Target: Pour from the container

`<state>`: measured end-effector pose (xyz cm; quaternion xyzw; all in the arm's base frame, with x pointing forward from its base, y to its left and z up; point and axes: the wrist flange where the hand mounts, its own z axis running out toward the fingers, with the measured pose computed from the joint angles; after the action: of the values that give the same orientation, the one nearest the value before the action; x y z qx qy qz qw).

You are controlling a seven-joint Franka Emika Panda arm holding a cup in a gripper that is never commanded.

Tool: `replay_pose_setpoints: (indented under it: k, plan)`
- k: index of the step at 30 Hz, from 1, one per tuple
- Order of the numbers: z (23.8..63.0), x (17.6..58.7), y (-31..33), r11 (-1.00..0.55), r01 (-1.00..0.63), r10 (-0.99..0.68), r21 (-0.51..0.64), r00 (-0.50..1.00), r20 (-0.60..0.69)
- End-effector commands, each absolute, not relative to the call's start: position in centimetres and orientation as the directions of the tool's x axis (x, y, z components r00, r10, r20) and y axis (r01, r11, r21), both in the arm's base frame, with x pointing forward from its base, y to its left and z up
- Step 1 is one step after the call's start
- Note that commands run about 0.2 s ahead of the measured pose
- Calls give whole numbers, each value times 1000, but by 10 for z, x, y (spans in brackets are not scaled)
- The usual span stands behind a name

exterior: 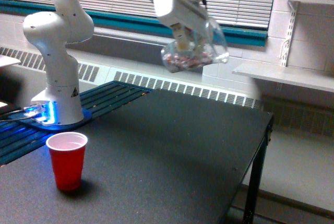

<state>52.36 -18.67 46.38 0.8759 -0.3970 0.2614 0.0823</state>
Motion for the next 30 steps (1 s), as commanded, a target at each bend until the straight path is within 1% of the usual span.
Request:
replay_pose_setpoints:
  k: [1,7,20,30]
  plan:
    - [449,494,-198,-628,-776,-684,-60,513,518]
    - [428,466,-201,-612,-790,-688,-20,520,506]
    - [380,404,-216,-572,-820,-730,5,511,454]
    - [361,363,-228,-538,-842,-752,43,503,426]
